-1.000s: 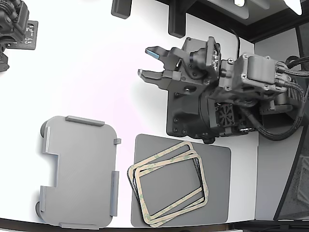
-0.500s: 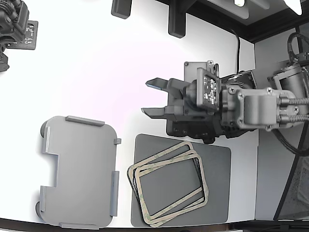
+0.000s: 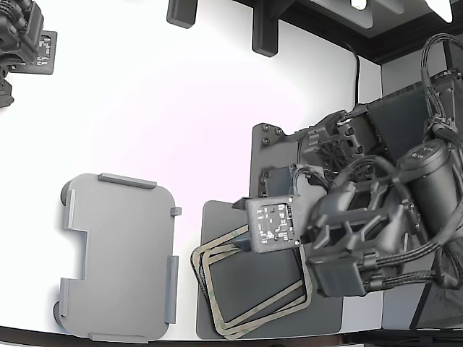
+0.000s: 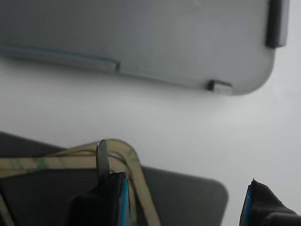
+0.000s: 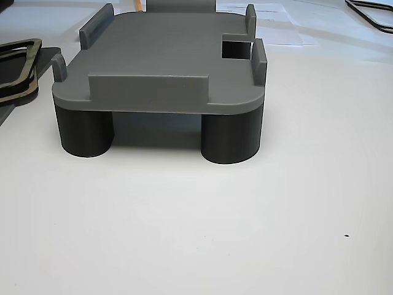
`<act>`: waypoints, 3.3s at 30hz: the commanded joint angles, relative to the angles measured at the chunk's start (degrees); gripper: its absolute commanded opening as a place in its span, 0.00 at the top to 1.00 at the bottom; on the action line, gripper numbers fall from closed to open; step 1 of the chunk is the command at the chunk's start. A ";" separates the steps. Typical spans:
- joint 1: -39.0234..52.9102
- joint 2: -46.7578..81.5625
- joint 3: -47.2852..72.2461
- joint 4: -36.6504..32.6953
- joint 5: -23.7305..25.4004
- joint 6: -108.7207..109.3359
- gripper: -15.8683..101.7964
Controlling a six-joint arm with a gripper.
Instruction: Move top rectangular frame to the holder.
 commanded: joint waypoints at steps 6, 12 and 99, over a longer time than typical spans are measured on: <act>7.65 -4.83 2.11 -0.88 -0.35 10.63 0.02; 11.69 -6.86 5.27 -3.78 0.79 15.38 0.02; 10.90 -10.46 -13.36 7.91 3.60 40.17 0.96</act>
